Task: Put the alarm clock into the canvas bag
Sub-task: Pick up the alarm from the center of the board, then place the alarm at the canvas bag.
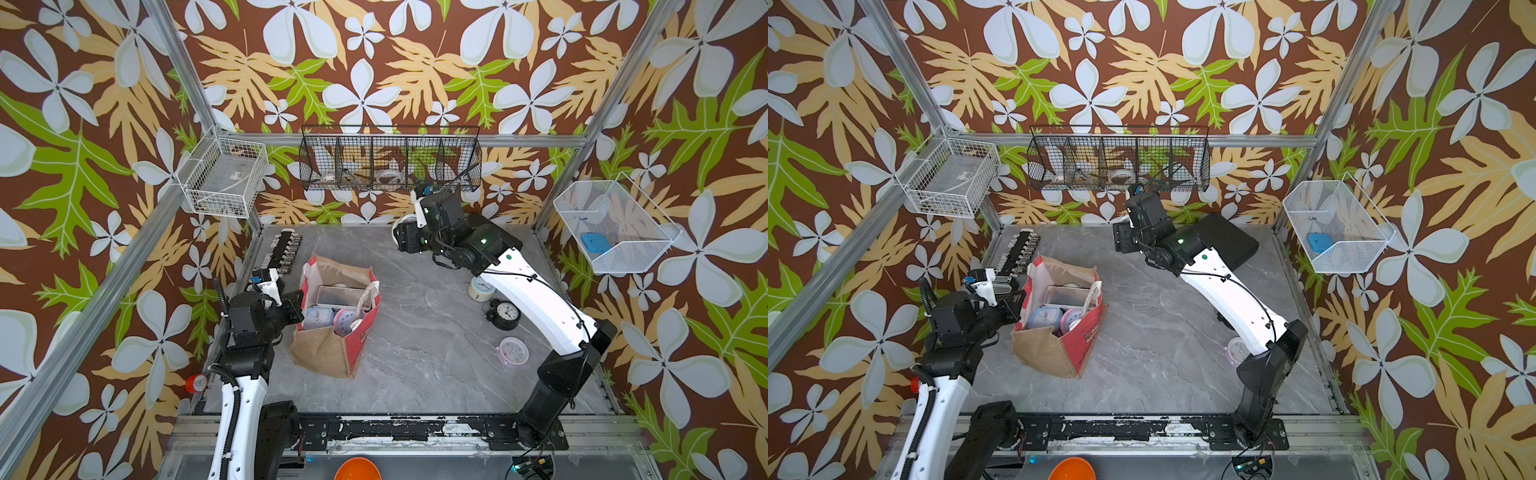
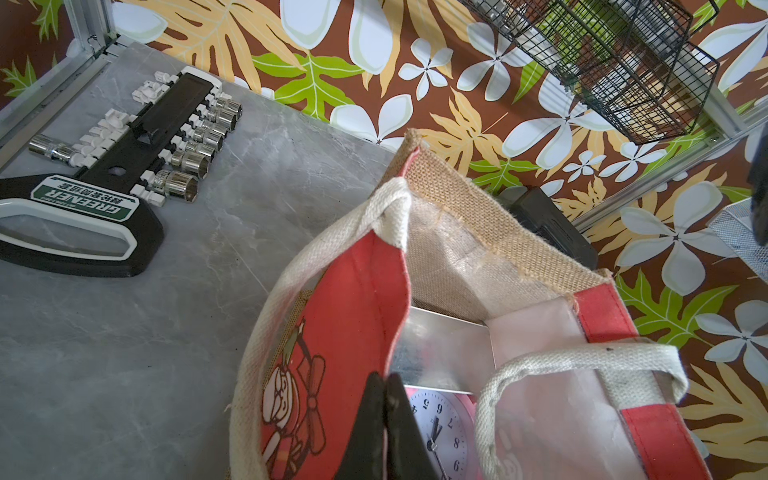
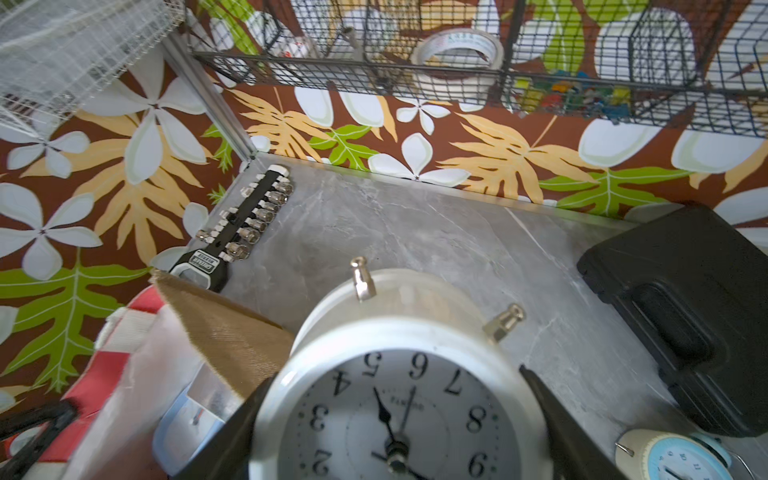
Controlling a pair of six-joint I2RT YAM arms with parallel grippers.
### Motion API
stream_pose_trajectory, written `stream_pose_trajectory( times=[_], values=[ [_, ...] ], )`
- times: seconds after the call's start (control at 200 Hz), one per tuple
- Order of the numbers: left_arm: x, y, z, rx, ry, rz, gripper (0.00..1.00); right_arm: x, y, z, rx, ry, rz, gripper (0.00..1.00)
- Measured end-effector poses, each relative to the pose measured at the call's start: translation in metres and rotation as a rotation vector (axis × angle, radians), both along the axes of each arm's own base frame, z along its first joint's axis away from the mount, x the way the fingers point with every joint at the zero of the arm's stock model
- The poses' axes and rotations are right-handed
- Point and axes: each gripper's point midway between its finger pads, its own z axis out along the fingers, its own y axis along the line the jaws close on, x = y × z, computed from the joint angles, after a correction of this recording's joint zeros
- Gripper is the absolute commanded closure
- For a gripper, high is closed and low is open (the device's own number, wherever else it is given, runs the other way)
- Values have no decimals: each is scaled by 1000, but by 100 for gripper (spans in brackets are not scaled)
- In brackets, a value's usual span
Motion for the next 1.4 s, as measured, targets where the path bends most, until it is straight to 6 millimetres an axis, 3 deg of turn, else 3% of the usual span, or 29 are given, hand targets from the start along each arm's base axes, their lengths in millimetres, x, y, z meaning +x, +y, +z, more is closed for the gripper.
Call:
stream_pose_trajectory(
  times=[0.305,0.526,0.646,0.906,1.251,1.401],
  values=[
    [0,-1,-1,-2,2,-3,100,-38,67,7,-19,-36,150,38],
    [0,-1,-2,-7,4,-7,100,-71,132,-6,-35,-32,289,39],
    [0,-1,-1,-7,2,-7,100,-82,155,-19,-49,-15,338,39],
    [1,-1,-3,-8,7,-7,100,-99,194,-74,-104,68,427,40],
    [1,-1,-2,-6,3,-5,100,-99,210,-166,-204,208,462,40],
    [1,-1,-1,-6,2,-3,100,-108,217,-192,-217,264,496,40]
  ],
)
